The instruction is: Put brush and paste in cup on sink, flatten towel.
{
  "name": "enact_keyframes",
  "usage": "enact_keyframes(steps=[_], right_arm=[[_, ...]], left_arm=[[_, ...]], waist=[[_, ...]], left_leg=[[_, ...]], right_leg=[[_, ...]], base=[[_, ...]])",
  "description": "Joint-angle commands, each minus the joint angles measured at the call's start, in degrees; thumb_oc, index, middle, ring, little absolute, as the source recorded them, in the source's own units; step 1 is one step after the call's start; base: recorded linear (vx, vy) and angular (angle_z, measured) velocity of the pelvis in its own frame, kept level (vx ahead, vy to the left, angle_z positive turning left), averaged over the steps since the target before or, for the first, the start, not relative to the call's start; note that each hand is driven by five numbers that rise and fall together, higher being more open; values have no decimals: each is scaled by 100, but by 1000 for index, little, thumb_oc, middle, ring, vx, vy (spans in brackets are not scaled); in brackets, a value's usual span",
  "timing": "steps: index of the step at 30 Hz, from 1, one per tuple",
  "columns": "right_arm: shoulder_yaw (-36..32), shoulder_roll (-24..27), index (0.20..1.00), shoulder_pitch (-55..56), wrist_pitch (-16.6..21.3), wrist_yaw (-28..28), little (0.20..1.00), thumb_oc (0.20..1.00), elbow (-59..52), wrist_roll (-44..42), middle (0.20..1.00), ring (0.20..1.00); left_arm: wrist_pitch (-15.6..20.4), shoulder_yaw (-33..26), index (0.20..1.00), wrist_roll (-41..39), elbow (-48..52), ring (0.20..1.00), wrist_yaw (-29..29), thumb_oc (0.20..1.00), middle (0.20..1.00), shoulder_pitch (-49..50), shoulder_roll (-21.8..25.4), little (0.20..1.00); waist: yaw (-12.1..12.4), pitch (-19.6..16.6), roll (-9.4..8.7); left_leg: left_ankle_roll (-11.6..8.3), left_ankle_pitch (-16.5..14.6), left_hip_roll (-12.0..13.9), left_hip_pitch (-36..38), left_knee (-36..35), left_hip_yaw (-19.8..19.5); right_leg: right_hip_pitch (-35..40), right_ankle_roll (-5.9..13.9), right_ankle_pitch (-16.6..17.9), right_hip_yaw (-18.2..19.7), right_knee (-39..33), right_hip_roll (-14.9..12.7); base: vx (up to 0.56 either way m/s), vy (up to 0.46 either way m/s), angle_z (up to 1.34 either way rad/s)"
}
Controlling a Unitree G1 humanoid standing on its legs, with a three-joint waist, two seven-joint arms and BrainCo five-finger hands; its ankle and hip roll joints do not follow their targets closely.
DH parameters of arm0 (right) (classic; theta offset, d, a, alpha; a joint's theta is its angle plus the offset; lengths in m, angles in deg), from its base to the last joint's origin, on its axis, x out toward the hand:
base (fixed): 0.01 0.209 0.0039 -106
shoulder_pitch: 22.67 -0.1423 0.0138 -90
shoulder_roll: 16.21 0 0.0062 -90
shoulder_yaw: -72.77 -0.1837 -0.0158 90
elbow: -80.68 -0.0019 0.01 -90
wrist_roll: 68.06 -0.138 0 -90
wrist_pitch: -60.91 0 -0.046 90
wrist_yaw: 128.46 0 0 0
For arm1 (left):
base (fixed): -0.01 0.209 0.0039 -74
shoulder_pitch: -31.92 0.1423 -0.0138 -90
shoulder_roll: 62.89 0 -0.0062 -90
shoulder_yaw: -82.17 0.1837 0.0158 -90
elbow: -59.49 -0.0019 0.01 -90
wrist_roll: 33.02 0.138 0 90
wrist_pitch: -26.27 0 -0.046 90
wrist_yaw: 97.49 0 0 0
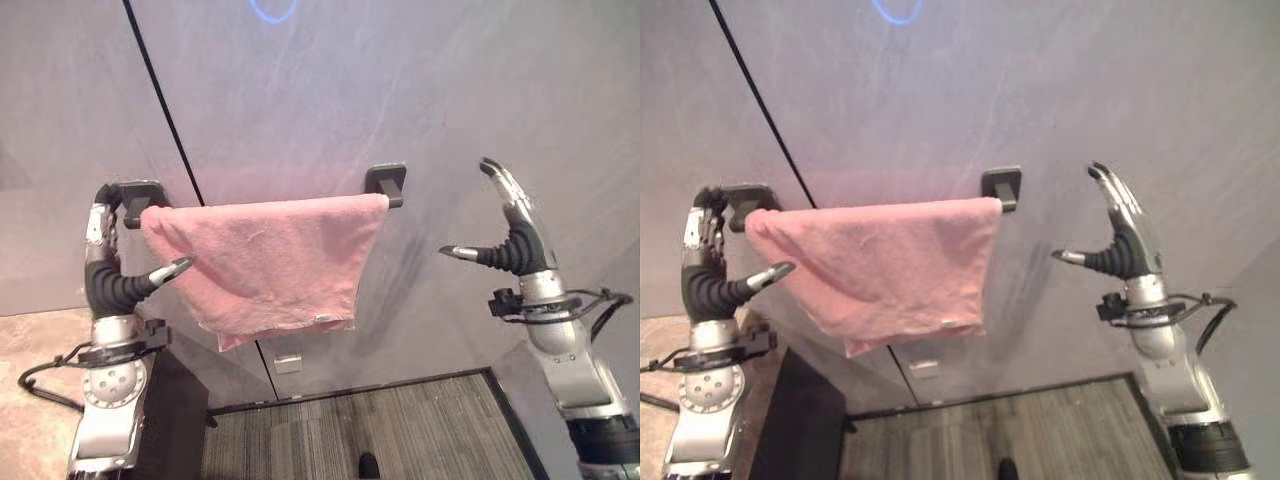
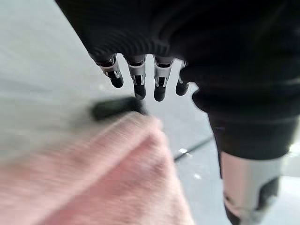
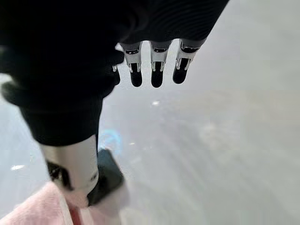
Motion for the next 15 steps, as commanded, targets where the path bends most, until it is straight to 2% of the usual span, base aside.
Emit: enact_keyframes(steps=[1, 4, 7, 10, 12, 15], right_arm=[[-223, -277, 1000, 139, 263, 86, 1000, 1000, 87, -719, 1000, 1000], [-255, -399, 1000, 673, 181, 252, 1000, 1000, 444, -808, 1000, 1000], [-57, -658, 1000, 1030, 57, 295, 1000, 1000, 1427, -997, 1000, 1000], [223, -857, 1000, 1012, -57, 266, 1000, 1000, 2563, -1197, 1000, 1000], [576, -848, 1000, 848, -185, 299, 1000, 1000, 3368, -1019, 1000, 1000], [926, -1083, 1000, 564, -289, 356, 1000, 1000, 4575, -1291, 1000, 1000]], left_arm=[[165, -87, 1000, -416, -151, 1000, -221, 1000, 1000, 130, 46, 1000], [-4, 42, 1000, -464, -474, 1000, -501, 1000, 1000, 530, -56, 1000], [-177, 523, 1000, -558, -1255, 1000, -824, 1000, 1000, 747, -110, 1000], [-316, 997, 1000, -590, -2140, 1000, -1000, 1000, 1000, 663, -187, 1000], [-386, 1237, 1000, -556, -2814, 1000, -1048, 1000, 1000, 501, -231, 1000], [-476, 1422, 1000, -673, -3678, 1000, -1013, 1000, 1000, 309, -408, 1000]], waist=[[-55, -104, -224], [-68, -44, -222], [-97, 12, -220], [-121, 31, -222], [-123, 38, -223], [-133, 47, -223]], left_leg=[[-76, 97, -79, -223, 67, -102], [-83, 69, -61, -248, 60, -176], [-81, 113, -60, -295, 59, -232], [-86, 145, -59, -313, 59, -251], [-93, 157, -46, -322, 59, -259], [-98, 171, -41, -316, 64, -255]], right_leg=[[211, 447, -129, -142, 15, -511], [232, 433, -181, -233, 20, -515], [237, 422, -185, -293, 26, -528], [236, 429, -181, -319, 36, -536], [236, 430, -186, -330, 40, -534], [238, 424, -179, -318, 43, -531]], base=[[-4, -5, 18], [-18, -11, 19], [-49, -14, 20], [-18, -8, 9], [0, 0, 0], [-7, -3, 1]])
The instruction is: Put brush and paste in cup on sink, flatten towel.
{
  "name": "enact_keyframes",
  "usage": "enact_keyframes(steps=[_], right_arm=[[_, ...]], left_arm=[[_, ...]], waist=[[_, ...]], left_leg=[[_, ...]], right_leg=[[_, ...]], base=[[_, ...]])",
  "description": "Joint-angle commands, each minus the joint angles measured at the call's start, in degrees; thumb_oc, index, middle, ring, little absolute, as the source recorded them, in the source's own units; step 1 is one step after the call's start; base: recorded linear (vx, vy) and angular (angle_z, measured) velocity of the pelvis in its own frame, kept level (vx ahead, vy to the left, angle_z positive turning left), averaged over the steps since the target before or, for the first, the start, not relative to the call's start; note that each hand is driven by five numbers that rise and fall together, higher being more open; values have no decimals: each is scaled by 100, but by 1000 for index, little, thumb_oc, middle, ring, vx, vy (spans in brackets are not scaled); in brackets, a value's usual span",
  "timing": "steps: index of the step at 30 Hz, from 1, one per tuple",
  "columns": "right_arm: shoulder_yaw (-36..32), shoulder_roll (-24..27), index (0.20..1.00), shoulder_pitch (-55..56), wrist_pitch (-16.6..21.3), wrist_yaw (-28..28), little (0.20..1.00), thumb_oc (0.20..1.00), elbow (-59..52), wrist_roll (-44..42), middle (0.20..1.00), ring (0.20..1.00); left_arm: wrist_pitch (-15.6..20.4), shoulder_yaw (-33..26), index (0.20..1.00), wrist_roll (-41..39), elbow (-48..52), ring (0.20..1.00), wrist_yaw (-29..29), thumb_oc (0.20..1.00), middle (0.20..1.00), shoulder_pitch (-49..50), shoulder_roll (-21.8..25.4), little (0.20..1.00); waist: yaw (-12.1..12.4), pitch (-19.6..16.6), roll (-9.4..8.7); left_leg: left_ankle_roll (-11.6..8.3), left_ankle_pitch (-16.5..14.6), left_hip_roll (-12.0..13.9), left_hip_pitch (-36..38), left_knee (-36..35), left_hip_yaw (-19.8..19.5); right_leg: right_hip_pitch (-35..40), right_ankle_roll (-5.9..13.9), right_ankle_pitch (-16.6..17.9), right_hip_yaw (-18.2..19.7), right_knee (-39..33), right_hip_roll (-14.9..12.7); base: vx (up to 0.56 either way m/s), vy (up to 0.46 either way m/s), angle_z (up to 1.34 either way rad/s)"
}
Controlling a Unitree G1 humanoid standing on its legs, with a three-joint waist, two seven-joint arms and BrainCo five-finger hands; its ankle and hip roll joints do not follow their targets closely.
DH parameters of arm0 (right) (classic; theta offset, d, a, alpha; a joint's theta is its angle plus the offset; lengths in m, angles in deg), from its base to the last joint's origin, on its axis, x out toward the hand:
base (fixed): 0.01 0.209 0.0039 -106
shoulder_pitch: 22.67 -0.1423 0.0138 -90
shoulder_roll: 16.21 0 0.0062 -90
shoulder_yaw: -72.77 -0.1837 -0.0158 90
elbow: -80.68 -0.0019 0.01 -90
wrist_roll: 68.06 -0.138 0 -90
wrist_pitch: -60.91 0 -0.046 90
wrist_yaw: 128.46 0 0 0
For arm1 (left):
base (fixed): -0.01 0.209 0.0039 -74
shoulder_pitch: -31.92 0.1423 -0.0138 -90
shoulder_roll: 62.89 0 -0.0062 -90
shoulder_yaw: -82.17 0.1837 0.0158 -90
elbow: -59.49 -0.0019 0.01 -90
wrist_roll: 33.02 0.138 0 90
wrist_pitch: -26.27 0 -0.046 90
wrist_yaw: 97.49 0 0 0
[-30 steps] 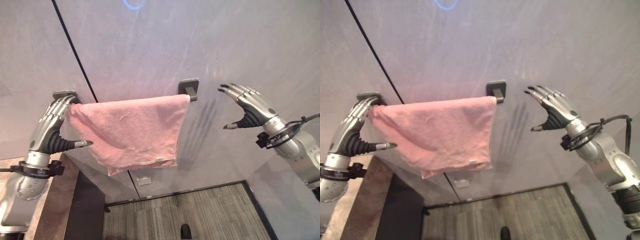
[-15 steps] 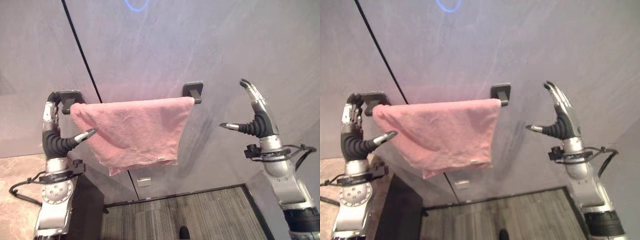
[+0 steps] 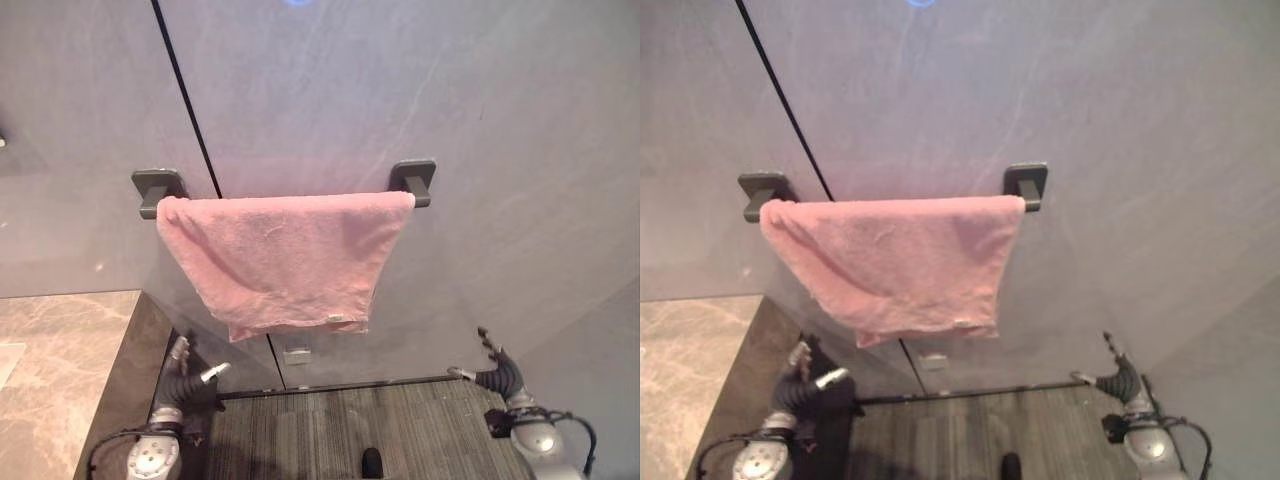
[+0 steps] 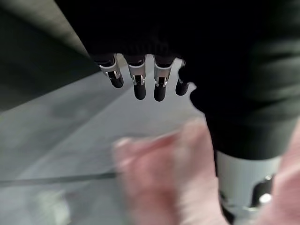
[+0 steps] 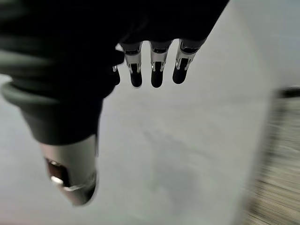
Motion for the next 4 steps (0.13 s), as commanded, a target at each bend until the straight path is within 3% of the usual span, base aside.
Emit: enact_keyframes(steps=[1, 2, 4], right_arm=[[389, -51, 1000, -581, -41, 14, 1000, 1000, 477, -146, 1000, 1000], [397, -53, 1000, -601, -29, 10, 1000, 1000, 499, -147, 1000, 1000], [592, -298, 1000, -842, -159, 84, 1000, 1000, 1374, -410, 1000, 1000]], left_arm=[[27, -92, 1000, -51, -259, 1000, 47, 1000, 1000, -302, 130, 1000], [37, -96, 1000, -50, -275, 1000, 48, 1000, 1000, -317, 128, 1000], [-231, 53, 1000, 240, -1520, 1000, 135, 1000, 1000, -588, 21, 1000]], waist=[[-91, -121, -204], [-94, -114, -204], [-89, -123, -187]], left_leg=[[-106, 173, -24, -237, 64, 61], [-106, 171, -23, -236, 64, 61], [-106, 177, -17, -233, 70, 72]], right_leg=[[155, 377, -59, 26, 83, -445], [155, 377, -60, 26, 83, -444], [152, 369, -54, 35, 85, -437]], base=[[0, 0, 0], [0, 0, 0], [0, 0, 0]])
